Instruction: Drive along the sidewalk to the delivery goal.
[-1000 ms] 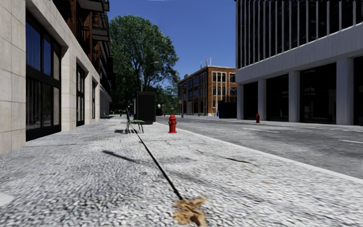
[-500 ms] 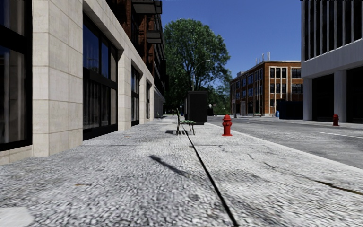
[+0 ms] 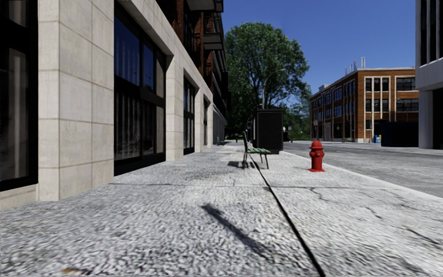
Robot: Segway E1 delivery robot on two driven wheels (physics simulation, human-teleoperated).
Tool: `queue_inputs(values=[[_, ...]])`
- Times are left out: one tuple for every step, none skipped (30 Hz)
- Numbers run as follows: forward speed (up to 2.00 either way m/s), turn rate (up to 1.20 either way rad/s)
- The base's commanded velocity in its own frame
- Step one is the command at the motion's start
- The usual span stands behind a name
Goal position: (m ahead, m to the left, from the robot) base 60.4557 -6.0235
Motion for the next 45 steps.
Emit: queue_inputs(values=[[2.0, 0.0], [2.0, 0.0], [2.0, 0.0], [2.0, 0.0], [2.0, 0.0], [2.0, 0.0], [2.0, 0.0], [2.0, 0.0], [2.0, 0.0], [2.0, 0.0], [2.0, 0.0], [2.0, 0.09], [2.0, 0.16], [2.0, 0.19], [2.0, 0.19], [2.0, 0.22], [2.0, 0.24], [2.0, 0.27], [2.0, 0.3], [2.0, 0.32], [2.0, 0.32], [2.0, 0.32], [2.0, 0.32], [2.0, 0.32], [2.0, 0.32], [2.0, 0.32], [2.0, 0.32], [2.0, 0.32], [2.0, 0.32], [2.0, 0.32], [2.0, 0.32], [2.0, 0.32], [2.0, 0.29], [2.0, 0.28], [2.0, 0.25], [2.0, 0.18], [2.0, 0.18], [2.0, 0.09], [2.0, 0.02], [2.0, 0.0], [2.0, 0.0], [2.0, 0.0], [2.0, 0.0], [2.0, 0.0], [2.0, 0.0]])
